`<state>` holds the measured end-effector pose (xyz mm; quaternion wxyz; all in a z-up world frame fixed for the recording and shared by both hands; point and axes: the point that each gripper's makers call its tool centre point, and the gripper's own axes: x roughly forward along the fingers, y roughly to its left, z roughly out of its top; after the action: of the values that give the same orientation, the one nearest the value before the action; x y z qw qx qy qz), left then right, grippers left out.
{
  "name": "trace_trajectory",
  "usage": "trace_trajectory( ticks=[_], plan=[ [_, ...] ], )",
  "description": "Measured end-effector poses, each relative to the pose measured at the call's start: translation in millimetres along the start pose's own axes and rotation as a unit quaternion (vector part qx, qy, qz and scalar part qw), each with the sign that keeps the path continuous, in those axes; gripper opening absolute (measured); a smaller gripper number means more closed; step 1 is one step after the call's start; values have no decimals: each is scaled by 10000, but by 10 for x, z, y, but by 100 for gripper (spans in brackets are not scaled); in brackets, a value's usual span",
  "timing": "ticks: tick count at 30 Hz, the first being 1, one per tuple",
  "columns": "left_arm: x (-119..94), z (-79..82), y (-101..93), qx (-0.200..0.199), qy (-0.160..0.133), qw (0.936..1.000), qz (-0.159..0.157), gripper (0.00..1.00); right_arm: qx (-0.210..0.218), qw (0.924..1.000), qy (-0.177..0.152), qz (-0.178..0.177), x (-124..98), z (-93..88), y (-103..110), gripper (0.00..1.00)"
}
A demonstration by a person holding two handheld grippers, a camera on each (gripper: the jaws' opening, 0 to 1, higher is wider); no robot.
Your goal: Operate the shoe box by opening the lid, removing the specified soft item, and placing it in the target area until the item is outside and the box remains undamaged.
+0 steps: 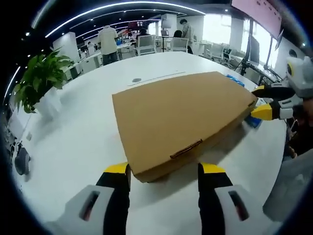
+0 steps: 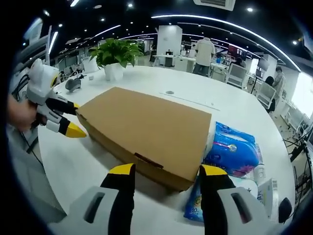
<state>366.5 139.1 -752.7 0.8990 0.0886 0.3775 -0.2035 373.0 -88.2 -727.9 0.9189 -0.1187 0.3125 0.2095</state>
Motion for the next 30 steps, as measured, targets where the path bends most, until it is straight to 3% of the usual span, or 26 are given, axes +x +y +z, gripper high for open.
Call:
trace_trajectory(
  ticks=[5, 14, 17, 21, 26, 30],
  plan=[
    [-187, 133, 12, -76, -374, 9991, -182, 62, 198, 9996, -119, 153, -151, 134, 25, 50],
    [-618, 303, -145, -154, -985, 9923, -732, 63, 492, 9970, -346, 487, -507, 249, 151, 51],
    [-779, 319, -173, -166, -1089, 9910, -761, 64, 618, 9949, -447, 653, -671, 310, 245, 48],
    [-1040, 344, -267, -171, -1336, 9858, -1003, 68, 343, 9925, -900, 754, -920, 491, 353, 51],
    [-1414, 347, -343, -365, -1716, 9769, -1220, 75, 83, 9885, -1240, 861, -1253, 655, 474, 54],
    [-1644, 258, -392, -241, -1751, 9770, -1191, 76, 46, 9865, -1443, 770, -1524, 753, 488, 54]
  ],
)
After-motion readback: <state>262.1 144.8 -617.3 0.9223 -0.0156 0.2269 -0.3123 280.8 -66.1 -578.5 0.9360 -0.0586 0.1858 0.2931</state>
